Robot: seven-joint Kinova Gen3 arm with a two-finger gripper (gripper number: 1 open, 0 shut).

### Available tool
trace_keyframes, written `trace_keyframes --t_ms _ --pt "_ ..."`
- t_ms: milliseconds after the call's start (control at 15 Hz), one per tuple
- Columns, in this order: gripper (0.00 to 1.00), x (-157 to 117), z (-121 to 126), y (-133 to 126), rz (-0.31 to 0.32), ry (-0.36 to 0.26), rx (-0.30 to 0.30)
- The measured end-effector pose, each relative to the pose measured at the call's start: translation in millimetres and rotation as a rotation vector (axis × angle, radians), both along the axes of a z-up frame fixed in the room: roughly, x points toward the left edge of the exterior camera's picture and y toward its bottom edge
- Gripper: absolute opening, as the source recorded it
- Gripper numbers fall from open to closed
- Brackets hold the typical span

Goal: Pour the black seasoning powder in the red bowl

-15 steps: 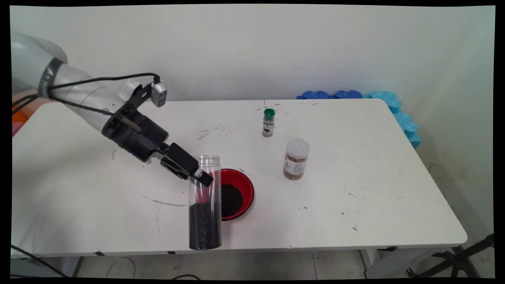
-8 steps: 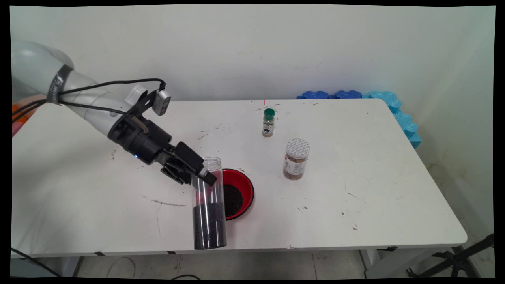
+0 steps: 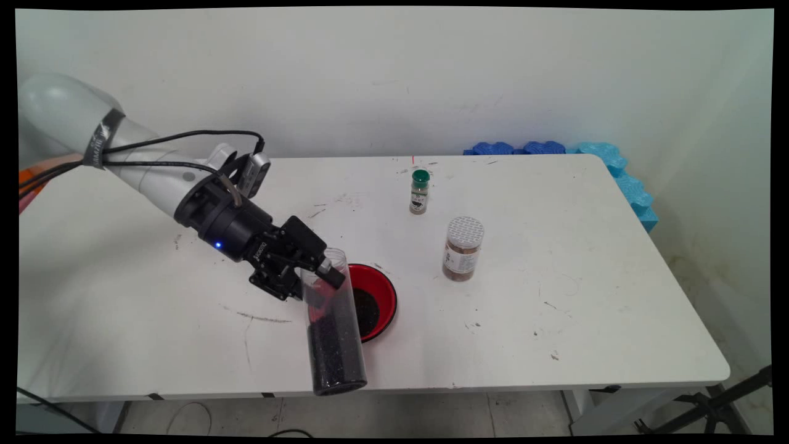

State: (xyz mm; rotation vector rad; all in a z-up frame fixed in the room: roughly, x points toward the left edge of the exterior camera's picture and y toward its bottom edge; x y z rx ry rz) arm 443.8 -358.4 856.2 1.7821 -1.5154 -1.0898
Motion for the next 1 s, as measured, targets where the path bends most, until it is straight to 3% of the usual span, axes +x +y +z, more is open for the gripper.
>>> trace_keyframes --t_ms 400,1000 --pt "0.00 -2.9 -3.5 -0.9 0.075 0.027 0.155" --pt "0.00 -5.6 -8.2 -5.6 0.167 0.059 0.311"
